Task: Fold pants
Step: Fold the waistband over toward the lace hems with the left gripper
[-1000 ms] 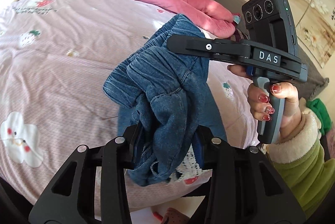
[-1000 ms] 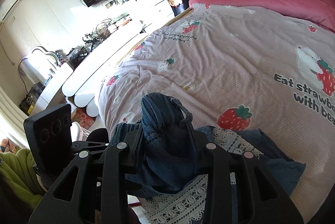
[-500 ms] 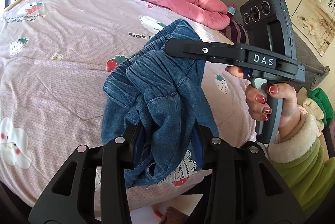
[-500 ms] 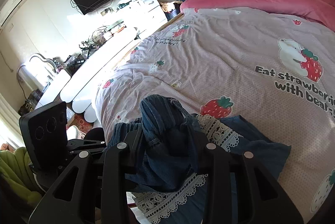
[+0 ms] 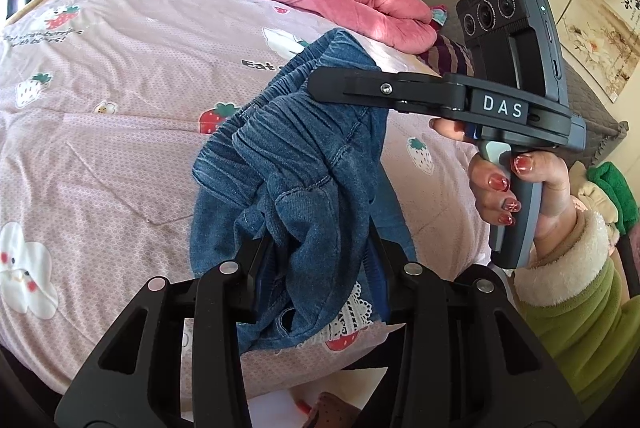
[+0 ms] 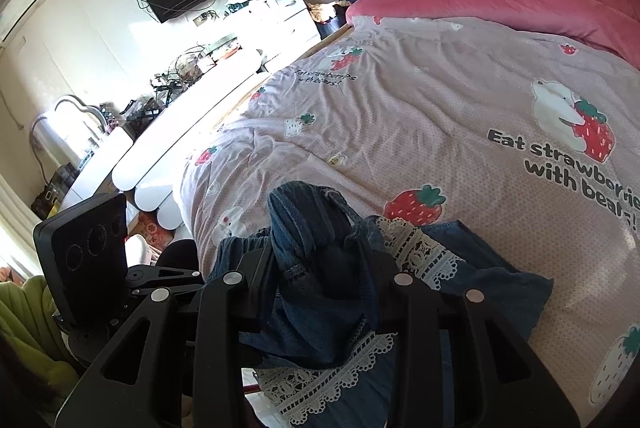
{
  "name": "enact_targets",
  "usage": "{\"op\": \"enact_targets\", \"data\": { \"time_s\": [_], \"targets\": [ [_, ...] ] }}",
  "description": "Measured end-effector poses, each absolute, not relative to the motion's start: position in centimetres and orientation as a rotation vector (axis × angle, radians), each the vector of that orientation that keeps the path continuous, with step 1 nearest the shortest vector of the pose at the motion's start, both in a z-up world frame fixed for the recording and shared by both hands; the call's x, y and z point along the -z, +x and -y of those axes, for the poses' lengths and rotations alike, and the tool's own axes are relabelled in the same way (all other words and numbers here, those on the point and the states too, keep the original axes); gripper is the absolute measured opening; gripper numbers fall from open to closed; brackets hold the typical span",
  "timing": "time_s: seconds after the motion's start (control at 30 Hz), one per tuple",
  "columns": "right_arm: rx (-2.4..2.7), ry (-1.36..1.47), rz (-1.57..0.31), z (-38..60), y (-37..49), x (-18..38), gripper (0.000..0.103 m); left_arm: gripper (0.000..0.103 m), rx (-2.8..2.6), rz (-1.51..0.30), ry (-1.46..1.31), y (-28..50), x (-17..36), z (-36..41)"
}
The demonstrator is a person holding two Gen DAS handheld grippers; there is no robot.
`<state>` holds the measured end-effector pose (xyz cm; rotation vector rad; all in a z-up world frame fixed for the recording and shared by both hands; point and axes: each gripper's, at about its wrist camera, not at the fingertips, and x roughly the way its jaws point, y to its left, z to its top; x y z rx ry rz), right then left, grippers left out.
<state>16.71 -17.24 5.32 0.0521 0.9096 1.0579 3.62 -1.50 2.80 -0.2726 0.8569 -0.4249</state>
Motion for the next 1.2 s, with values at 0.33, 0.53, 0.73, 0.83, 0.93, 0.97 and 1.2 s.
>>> {"op": "enact_targets", "data": {
  "time_s": [0.33, 0.53, 0.73, 0.83, 0.93, 0.97, 1.2],
  "targets": [
    [-1.024, 0.055, -0.928, 18.7, 16.8, -4.5, 0.033, 0.031, 0.437, -0.873, -0.244, 4.3, -2.2, 3.0],
    [-1.000, 0.072, -0.940, 20.1, 16.9, -3.7, 0.035, 0.031, 0.449, -0.889, -0.226, 5.1, -1.6, 4.2],
    [-0.982, 0.084, -0.954, 21.0, 16.9, -2.7, 0.036, 0.031, 0.459, -0.906, -0.208, 5.8, -0.9, 5.2],
    [-0.976, 0.083, -0.954, 21.2, 16.9, -2.5, 0.037, 0.031, 0.461, -0.910, -0.204, 5.8, -0.8, 5.4],
    [-0.968, 0.094, -0.960, 21.3, 17.1, -2.2, 0.039, 0.031, 0.460, -0.914, -0.196, 6.0, -0.7, 5.5],
    [-0.962, 0.097, -0.961, 21.4, 17.1, -2.2, 0.039, 0.031, 0.459, -0.914, -0.193, 6.1, -0.6, 5.6],
    [-0.901, 0.099, -0.954, 22.8, 17.4, -2.1, 0.050, 0.031, 0.469, -0.925, -0.180, 6.3, -0.3, 6.5]
  ]
}}
